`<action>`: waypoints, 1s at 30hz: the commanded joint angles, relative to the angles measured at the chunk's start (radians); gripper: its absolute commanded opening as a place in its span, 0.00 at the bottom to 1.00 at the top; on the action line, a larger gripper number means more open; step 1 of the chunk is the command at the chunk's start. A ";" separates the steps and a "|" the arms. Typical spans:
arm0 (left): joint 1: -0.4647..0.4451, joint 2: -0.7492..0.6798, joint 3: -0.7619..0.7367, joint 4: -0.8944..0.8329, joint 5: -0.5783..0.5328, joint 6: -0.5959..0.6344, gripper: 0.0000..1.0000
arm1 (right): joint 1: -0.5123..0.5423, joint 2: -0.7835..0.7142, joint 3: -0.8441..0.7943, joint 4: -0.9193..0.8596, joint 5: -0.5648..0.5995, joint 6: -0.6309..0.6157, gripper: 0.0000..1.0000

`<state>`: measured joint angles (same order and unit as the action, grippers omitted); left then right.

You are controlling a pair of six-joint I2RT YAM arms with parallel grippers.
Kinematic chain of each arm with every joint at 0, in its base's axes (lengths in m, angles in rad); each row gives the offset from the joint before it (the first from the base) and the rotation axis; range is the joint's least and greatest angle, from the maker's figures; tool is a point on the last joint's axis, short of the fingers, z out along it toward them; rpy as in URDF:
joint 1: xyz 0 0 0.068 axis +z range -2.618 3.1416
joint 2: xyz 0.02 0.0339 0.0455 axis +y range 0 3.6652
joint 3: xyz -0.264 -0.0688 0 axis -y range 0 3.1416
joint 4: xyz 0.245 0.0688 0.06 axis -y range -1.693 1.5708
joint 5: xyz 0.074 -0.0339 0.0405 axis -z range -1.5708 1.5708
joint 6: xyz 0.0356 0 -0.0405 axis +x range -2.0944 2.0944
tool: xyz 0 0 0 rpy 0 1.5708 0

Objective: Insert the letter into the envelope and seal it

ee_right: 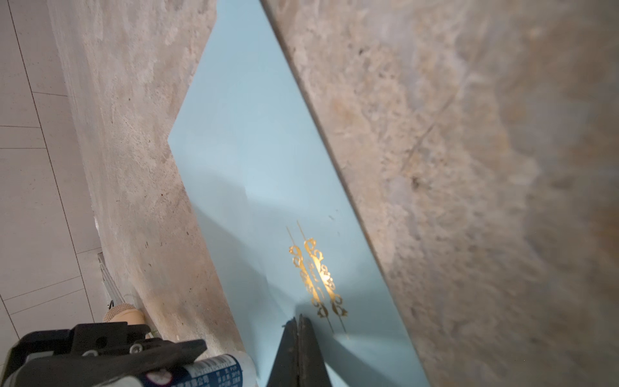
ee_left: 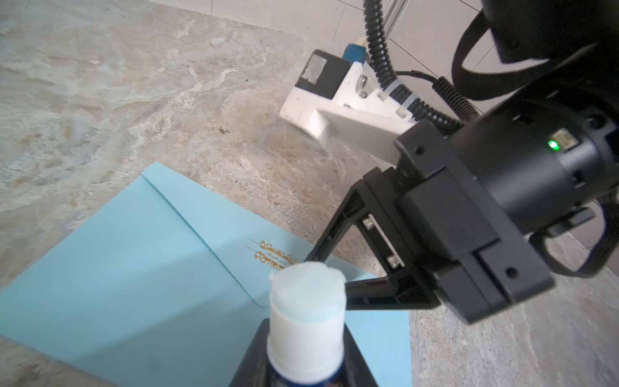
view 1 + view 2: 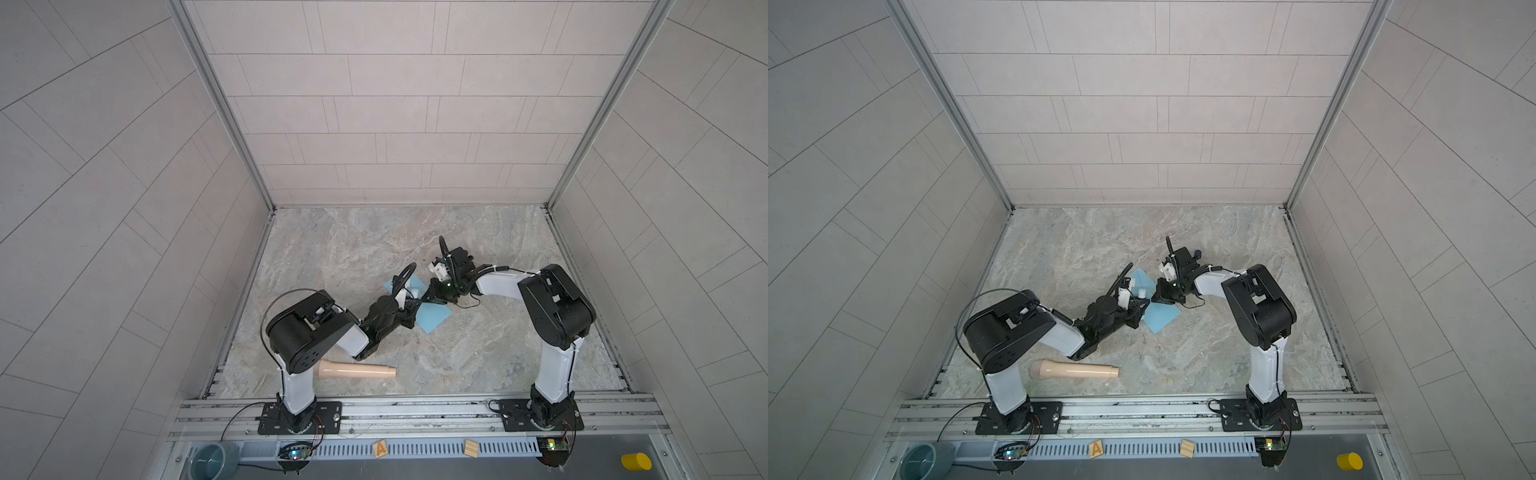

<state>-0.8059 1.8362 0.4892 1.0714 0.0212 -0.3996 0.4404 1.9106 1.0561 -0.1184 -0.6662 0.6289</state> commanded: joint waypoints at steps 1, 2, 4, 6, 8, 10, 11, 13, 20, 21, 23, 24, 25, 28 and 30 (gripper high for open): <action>-0.003 -0.043 -0.015 -0.008 -0.019 0.018 0.00 | 0.007 0.018 0.000 -0.020 0.022 0.009 0.00; 0.000 -0.070 -0.014 -0.028 -0.026 0.018 0.00 | 0.008 0.010 0.001 -0.019 0.017 0.012 0.00; 0.014 -0.131 -0.002 -0.096 -0.033 0.018 0.00 | 0.008 -0.011 -0.002 -0.004 0.000 0.018 0.00; 0.041 -0.206 0.027 -0.211 -0.034 0.016 0.00 | 0.008 -0.046 -0.005 0.020 -0.014 0.030 0.00; 0.073 -0.269 0.063 -0.334 -0.034 0.020 0.00 | 0.009 -0.076 -0.005 0.041 -0.022 0.039 0.00; 0.109 -0.310 0.098 -0.429 -0.030 0.032 0.00 | 0.011 -0.099 0.001 0.052 -0.026 0.049 0.00; 0.125 -0.320 0.112 -0.461 -0.025 0.039 0.00 | 0.013 -0.106 0.009 0.052 -0.026 0.050 0.00; 0.157 -0.324 0.132 -0.488 -0.014 0.043 0.00 | 0.018 -0.104 0.031 0.042 -0.022 0.051 0.00; 0.218 -0.252 0.191 -0.491 0.045 0.023 0.00 | 0.035 -0.027 0.133 -0.009 0.000 0.038 0.00; 0.219 -0.238 0.198 -0.489 0.045 0.023 0.00 | 0.037 -0.012 0.149 -0.014 0.003 0.039 0.00; 0.223 -0.212 0.208 -0.482 0.047 0.021 0.00 | 0.038 0.016 0.175 -0.021 0.012 0.038 0.00; 0.224 -0.199 0.214 -0.480 0.051 0.020 0.00 | 0.037 0.029 0.189 -0.026 0.020 0.037 0.00; 0.225 -0.187 0.218 -0.477 0.053 0.017 0.00 | 0.039 0.040 0.201 -0.029 0.027 0.036 0.00; 0.230 -0.153 0.224 -0.459 0.051 0.009 0.00 | 0.039 0.079 0.242 -0.045 0.047 0.030 0.00; 0.236 -0.130 0.224 -0.438 0.051 0.002 0.00 | 0.040 0.104 0.269 -0.057 0.061 0.025 0.00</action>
<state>-0.5812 1.6855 0.6865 0.5911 0.0647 -0.3885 0.4751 1.9869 1.2869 -0.1360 -0.6437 0.6628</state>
